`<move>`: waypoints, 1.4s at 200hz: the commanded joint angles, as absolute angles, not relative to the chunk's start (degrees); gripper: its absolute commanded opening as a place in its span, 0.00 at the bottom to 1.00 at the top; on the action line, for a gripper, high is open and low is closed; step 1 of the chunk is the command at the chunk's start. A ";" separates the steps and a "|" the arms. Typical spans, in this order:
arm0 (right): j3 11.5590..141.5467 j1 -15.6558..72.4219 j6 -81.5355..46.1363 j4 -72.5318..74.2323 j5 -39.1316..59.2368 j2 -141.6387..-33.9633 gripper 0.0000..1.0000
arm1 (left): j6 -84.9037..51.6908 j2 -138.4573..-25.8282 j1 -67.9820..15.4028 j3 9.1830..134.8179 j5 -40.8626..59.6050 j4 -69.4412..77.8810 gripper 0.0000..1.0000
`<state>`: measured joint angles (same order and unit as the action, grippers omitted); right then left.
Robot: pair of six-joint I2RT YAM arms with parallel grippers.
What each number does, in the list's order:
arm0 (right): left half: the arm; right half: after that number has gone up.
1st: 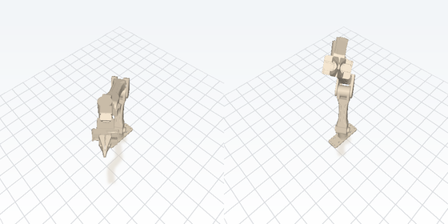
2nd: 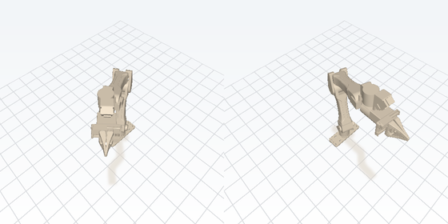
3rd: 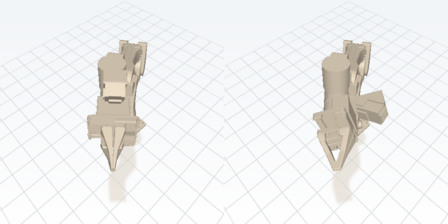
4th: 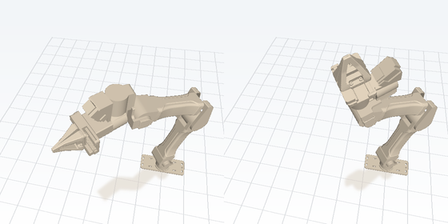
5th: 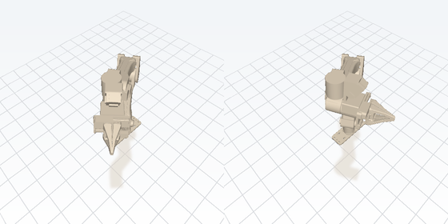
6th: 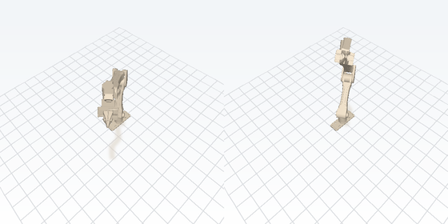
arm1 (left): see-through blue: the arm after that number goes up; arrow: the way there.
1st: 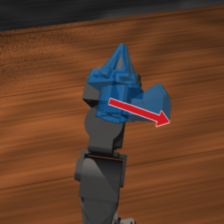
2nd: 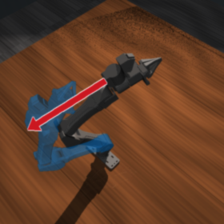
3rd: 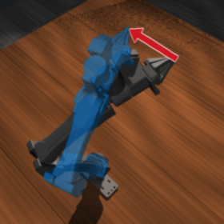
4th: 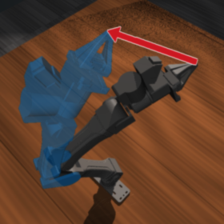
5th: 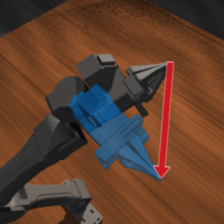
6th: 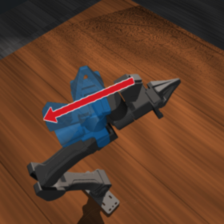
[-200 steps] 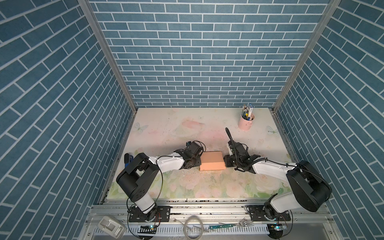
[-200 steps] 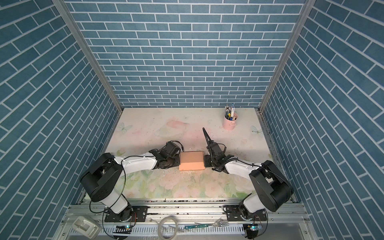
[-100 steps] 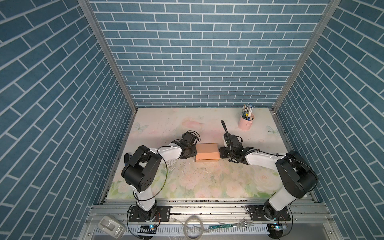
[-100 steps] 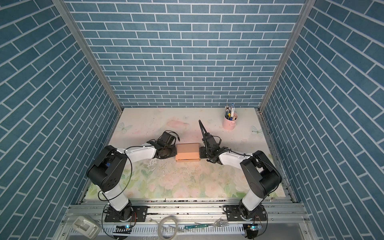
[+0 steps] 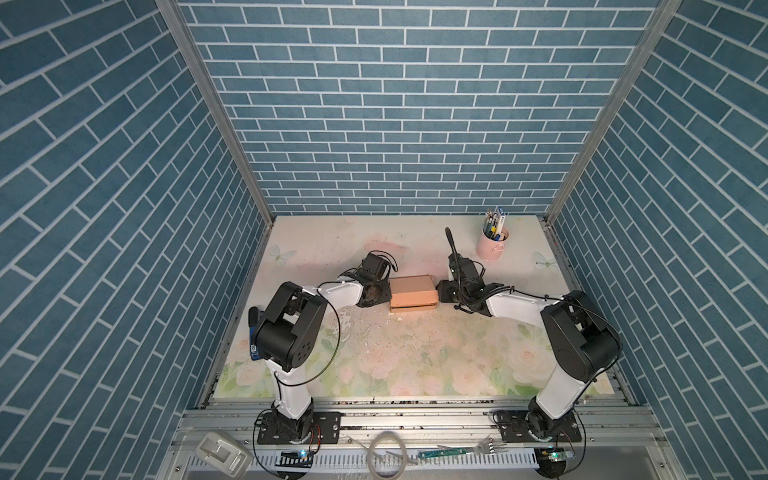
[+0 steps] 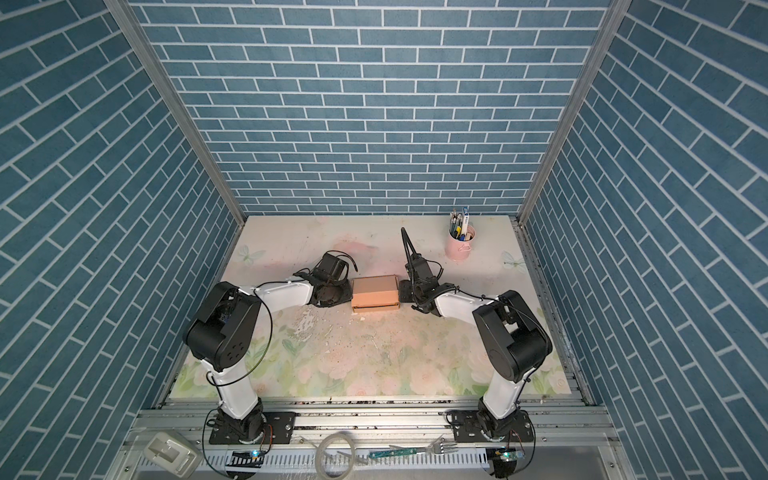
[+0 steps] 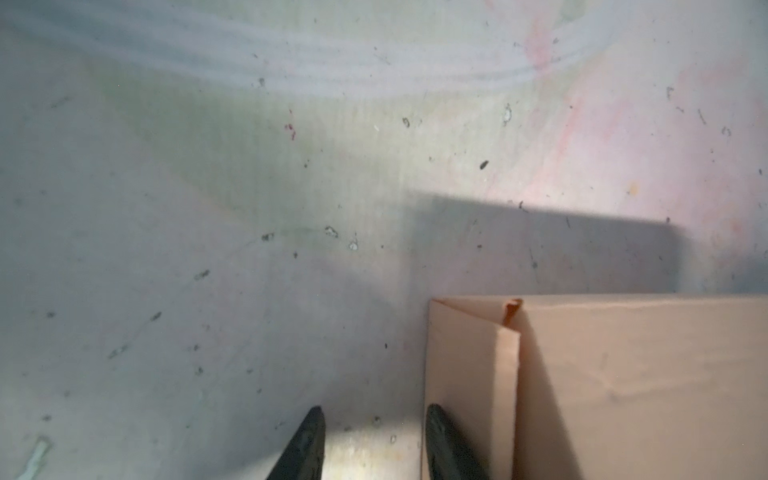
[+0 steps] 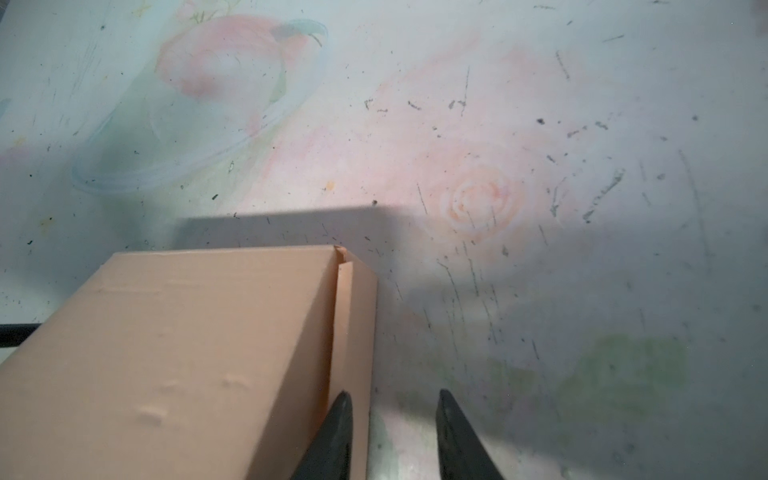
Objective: Fold the paper box
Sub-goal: 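Press the box ends with both grippers to seat the lid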
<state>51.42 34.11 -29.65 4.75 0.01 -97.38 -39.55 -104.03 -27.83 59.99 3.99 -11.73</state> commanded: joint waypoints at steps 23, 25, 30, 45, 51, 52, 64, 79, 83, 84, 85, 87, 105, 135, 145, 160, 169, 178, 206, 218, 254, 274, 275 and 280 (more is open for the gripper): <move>45.99 33.57 -29.37 3.77 -1.79 -88.39 0.37 | -38.71 -94.78 -26.51 53.66 3.58 -14.44 0.44; 45.75 33.57 -29.38 3.69 -1.79 -88.08 0.37 | -38.75 -94.36 -26.53 53.45 3.53 -14.64 0.44; 45.27 33.60 -29.44 3.40 -1.68 -87.37 0.37 | -38.81 -93.34 -26.48 52.85 3.44 -14.83 0.45; 43.69 33.57 -29.53 2.55 -1.98 -85.03 0.37 | -39.05 -90.46 -26.46 51.33 3.10 -15.52 0.45; 43.09 33.57 -29.53 2.21 -2.11 -84.10 0.37 | -39.15 -89.33 -26.51 50.78 3.04 -15.80 0.45; 42.99 33.57 -29.53 2.16 -2.15 -83.93 0.37 | -39.17 -89.14 -26.48 50.66 3.06 -15.86 0.45; 42.31 33.57 -29.63 1.01 -2.39 -81.91 0.37 | -39.66 -86.97 -26.51 49.62 3.12 -16.09 0.45; 41.95 33.58 -29.62 0.22 -2.26 -79.44 0.37 | -40.32 -84.36 -26.53 48.61 3.64 -16.08 0.45; 42.02 33.57 -29.70 -0.03 -2.06 -78.88 0.37 | -40.49 -83.74 -26.53 48.37 3.85 -16.04 0.45; 42.02 33.57 -29.70 -0.06 -2.04 -78.72 0.37 | -40.51 -83.57 -26.49 48.36 3.90 -16.02 0.45; 42.01 33.57 -29.70 -0.12 -1.99 -78.56 0.37 | -40.60 -83.40 -26.47 48.30 3.93 -16.05 0.45; 42.06 33.64 -29.71 -0.21 -1.82 -78.29 0.37 | -40.67 -83.12 -26.50 48.24 4.06 -15.97 0.45; 42.76 33.61 -30.22 -0.83 0.03 -76.62 0.37 | -42.05 -80.77 -26.59 47.63 5.62 -14.88 0.45; 44.15 33.57 -31.84 -0.01 4.59 -76.79 0.38 | -44.27 -79.34 -27.09 47.53 8.29 -12.65 0.45; 44.53 33.58 -32.33 0.52 4.66 -77.45 0.38 | -44.83 -79.65 -27.52 47.88 8.89 -12.17 0.45; 44.99 33.66 -33.10 1.45 8.03 -78.86 0.38 | -45.44 -80.63 -28.23 48.64 9.55 -11.46 0.45; 45.19 33.67 -33.55 2.16 9.09 -79.84 0.38 | -45.61 -81.47 -28.68 49.01 9.75 -11.04 0.45; 45.35 33.74 -34.07 2.84 10.11 -80.74 0.38 | -45.83 -82.51 -29.15 49.47 9.84 -10.61 0.45; 45.58 34.01 -34.78 4.36 11.40 -83.05 0.38 | -46.74 -85.00 -30.36 49.86 10.33 -8.58 0.44; 45.70 34.33 -34.80 4.79 11.60 -83.84 0.38 | -46.86 -85.88 -31.01 50.22 10.24 -8.12 0.45; 46.05 34.62 -35.36 6.41 12.90 -86.09 0.38 | -46.95 -88.20 -32.38 51.73 10.37 -7.62 0.44; 45.79 34.76 -36.01 7.38 13.10 -86.23 0.38 | -46.90 -88.74 -32.85 52.13 10.19 -7.70 0.44; 45.79 34.78 -36.02 7.38 13.10 -86.27 0.38 | -46.87 -88.75 -32.86 52.12 10.15 -7.67 0.44; 45.79 34.87 -35.96 7.47 13.10 -86.37 0.38 | -46.78 -88.85 -32.87 52.14 10.10 -7.68 0.44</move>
<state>44.40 34.35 -33.78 5.30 11.81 -86.00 -46.78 -87.88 -32.36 50.43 10.20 -8.40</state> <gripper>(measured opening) 0.381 0.444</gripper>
